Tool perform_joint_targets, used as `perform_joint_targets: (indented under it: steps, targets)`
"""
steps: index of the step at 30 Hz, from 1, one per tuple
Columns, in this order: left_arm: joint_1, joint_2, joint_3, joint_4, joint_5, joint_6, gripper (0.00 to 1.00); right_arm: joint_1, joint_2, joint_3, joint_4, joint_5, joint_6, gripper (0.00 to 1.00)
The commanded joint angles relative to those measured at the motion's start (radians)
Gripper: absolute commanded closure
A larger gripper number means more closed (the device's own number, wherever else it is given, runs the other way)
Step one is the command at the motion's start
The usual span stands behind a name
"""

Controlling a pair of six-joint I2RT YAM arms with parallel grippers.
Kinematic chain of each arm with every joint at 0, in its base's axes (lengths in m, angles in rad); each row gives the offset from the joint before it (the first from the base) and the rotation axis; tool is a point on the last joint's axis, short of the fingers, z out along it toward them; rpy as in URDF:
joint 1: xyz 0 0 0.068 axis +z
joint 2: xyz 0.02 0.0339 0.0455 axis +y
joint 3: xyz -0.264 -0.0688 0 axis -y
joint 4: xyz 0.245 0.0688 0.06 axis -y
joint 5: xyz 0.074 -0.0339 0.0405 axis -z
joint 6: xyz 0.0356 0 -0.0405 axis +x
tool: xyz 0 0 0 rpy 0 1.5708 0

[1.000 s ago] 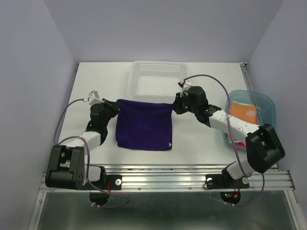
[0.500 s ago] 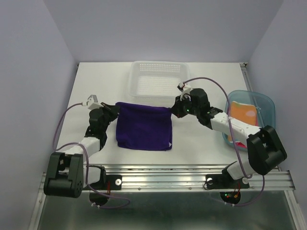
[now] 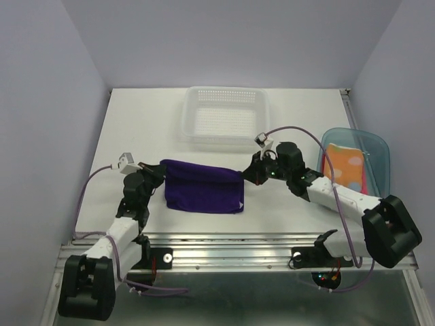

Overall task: Fold and stack the towels
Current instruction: Fold the towel

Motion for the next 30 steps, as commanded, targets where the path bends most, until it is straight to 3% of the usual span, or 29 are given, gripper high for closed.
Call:
perform_joint_targets:
  steps: [1,15,28,30]
  targets:
    - [-0.003,-0.112,-0.037,-0.112,-0.072,-0.021,1.00,0.054,-0.014,-0.040,0.060,-0.014,0.028,0.99]
    - [-0.003,-0.486,-0.127,-0.497,-0.100,-0.222,1.00,0.091,-0.026,-0.137,0.102,0.040,0.099,0.99]
    - [-0.003,-0.373,-0.074,-0.602,-0.053,-0.307,1.00,0.152,0.003,-0.177,0.138,0.116,0.171,0.94]
    - [-0.003,-0.371,-0.072,-0.602,-0.052,-0.311,0.95,0.155,0.002,-0.178,0.132,0.113,0.176,0.91]
